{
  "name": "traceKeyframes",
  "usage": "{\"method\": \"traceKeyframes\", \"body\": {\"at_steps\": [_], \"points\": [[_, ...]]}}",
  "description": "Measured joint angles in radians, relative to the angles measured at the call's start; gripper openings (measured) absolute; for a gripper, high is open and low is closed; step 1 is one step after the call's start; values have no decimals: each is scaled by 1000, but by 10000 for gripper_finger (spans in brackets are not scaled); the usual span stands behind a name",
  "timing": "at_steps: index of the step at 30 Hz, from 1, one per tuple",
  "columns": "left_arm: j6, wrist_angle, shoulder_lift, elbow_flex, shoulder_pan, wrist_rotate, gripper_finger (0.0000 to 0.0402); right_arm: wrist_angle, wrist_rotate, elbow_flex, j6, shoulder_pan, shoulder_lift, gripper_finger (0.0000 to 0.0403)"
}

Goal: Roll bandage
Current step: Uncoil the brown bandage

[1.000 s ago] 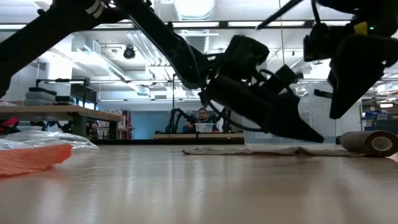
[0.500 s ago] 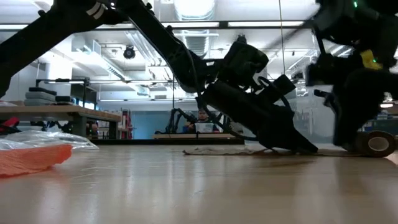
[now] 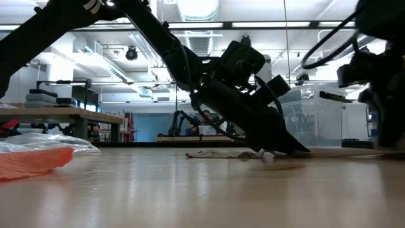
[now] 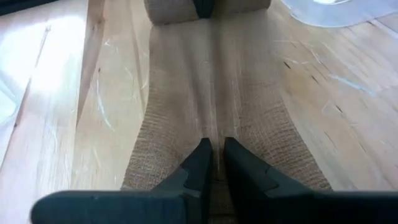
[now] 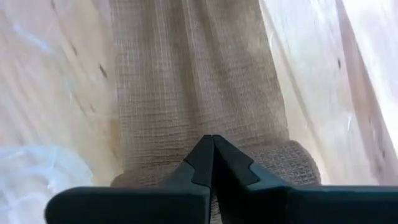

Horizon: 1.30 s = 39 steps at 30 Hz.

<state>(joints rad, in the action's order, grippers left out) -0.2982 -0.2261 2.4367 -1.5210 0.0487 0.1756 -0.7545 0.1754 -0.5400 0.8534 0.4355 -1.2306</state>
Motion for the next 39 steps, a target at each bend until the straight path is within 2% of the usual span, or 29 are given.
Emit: {"method": "traceKeyframes", "body": {"at_steps": [8,17,25,33,39], "points": [[0,-23,0,11,0,-3,37,-121,-45,-5,127,96,72,2],[3,-26,0,12,0,-5,36,-244,-91,-6,221,147,142,2],[13,-83,0,41,0,-8,36,-236,-82,-5,237,157,147,2],[19,-257,-10,139,7,-12,36,-222,-72,-6,238,156,133,2],[25,-215,-57,179,12,-21,36,-154,-23,-5,223,154,126,2]]}}
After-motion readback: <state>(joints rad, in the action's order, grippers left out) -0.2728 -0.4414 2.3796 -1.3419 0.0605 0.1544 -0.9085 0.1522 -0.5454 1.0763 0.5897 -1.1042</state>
